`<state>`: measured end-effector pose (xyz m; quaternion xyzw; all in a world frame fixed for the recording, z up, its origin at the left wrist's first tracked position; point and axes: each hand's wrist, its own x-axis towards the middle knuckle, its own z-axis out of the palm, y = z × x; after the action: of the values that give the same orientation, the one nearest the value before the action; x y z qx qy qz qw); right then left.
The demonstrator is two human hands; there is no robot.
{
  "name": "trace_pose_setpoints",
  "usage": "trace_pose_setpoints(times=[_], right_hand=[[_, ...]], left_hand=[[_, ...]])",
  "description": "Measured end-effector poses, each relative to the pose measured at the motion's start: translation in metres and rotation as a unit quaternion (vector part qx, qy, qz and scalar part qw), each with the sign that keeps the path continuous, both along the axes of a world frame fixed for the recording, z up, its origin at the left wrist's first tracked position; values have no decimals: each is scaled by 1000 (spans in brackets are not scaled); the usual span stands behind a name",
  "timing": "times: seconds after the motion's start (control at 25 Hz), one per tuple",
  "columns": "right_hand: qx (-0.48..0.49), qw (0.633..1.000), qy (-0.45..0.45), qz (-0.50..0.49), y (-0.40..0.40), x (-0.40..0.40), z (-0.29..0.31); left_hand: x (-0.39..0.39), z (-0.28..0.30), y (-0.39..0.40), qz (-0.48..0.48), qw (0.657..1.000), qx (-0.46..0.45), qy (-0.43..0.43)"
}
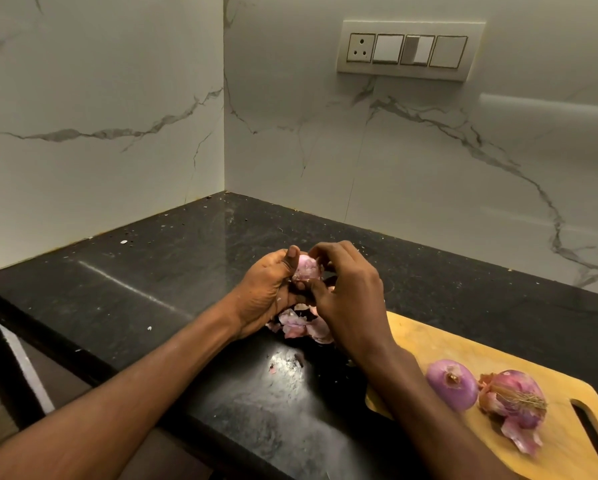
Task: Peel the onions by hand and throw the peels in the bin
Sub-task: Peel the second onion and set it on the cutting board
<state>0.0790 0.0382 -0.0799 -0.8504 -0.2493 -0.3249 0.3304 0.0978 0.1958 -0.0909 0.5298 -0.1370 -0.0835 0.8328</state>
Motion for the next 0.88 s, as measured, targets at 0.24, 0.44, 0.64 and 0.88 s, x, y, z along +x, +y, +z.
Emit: trace_pose_setpoints(times=[0.24,0.44,0.64,0.88], right_hand=[[-9,1000,21,-10,-4,1,3],[-33,998,49,-13,-4,-1,5],[-37,999,33,-14,-4,1,1],[10,1000,0,16,-5,2,0]], left_hand=[[-3,0,-3,22,999,49,-3],[-4,1,-4,25,998,64,-8],[-4,1,-5,33,998,61,-13],[0,1,-4,33,998,48,-5]])
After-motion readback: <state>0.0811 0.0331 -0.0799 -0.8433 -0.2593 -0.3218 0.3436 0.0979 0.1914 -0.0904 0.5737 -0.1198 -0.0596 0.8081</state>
